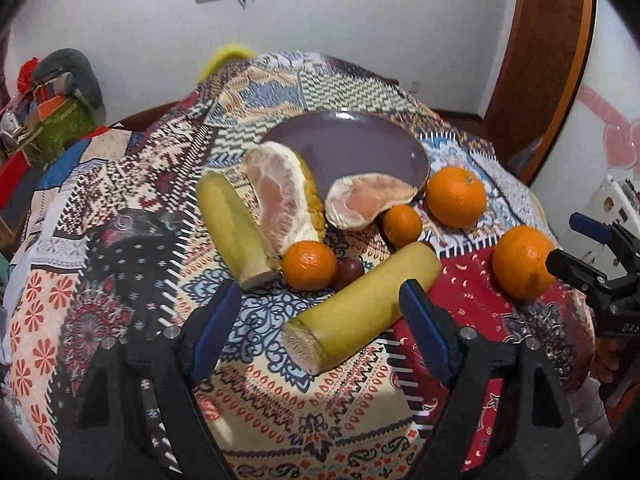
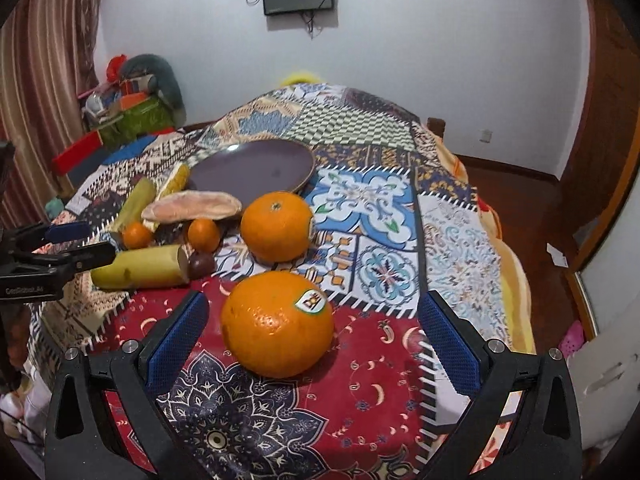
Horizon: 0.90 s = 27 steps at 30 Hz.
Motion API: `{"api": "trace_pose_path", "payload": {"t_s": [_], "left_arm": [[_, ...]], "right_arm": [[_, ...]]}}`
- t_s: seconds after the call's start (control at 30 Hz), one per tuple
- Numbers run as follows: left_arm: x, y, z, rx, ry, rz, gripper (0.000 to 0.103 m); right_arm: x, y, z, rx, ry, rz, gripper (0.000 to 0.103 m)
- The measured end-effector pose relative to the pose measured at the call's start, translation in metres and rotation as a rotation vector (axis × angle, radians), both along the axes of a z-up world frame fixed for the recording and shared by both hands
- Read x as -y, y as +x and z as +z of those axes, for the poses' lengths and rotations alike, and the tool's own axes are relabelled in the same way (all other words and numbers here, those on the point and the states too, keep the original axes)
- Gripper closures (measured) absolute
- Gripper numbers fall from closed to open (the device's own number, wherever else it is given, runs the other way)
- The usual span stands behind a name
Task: Organize fruits
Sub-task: 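Grasp the yellow-green cylinder with the left gripper while the right gripper grasps the Dole-stickered orange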
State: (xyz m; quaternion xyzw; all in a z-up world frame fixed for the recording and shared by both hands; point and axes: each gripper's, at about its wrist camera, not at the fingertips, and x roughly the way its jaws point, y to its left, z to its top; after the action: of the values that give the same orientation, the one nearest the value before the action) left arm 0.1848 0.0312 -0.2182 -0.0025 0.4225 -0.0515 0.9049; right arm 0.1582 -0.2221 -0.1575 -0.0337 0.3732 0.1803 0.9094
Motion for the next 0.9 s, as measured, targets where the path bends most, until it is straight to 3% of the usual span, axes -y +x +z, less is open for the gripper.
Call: {"api": "trace_pose_path", "payload": {"t_s": [0.13,0.37,0.57,0.63,0.7,0.9], "left_arm": [[0.005,0.008,-0.01,-0.033,0.008,-0.024,0.02],[0.008,0.014,-0.017,-0.074,-0.043,-0.056,0.019],[0.015,0.017,-0.023,-0.093,-0.038,-0.081,0.022],[0.016,0.016,-0.023,-0.091,-0.031,-0.082,0.022],[0.016,0.015,-0.022,-0.092,-0.032,-0.081,0.026],[0.016,0.001,-0.016,-0.093,-0.03,-0.105,0.047]], "right_arm": [[-0.005,0.006,-0.008,-0.038,0.014,0.031,0.0],[-0.013,0.012,-0.02,-0.093,0.013,0.065,0.001],[-0.016,0.016,-0.025,-0.123,0.009,0.081,0.018],[-0.017,0.017,-0.028,-0.141,0.009,0.087,0.029],[-0.019,0.018,-0.03,-0.154,-0.006,0.086,0.036],[-0.018,0.016,-0.028,-0.153,-0.012,0.078,0.036]]}}
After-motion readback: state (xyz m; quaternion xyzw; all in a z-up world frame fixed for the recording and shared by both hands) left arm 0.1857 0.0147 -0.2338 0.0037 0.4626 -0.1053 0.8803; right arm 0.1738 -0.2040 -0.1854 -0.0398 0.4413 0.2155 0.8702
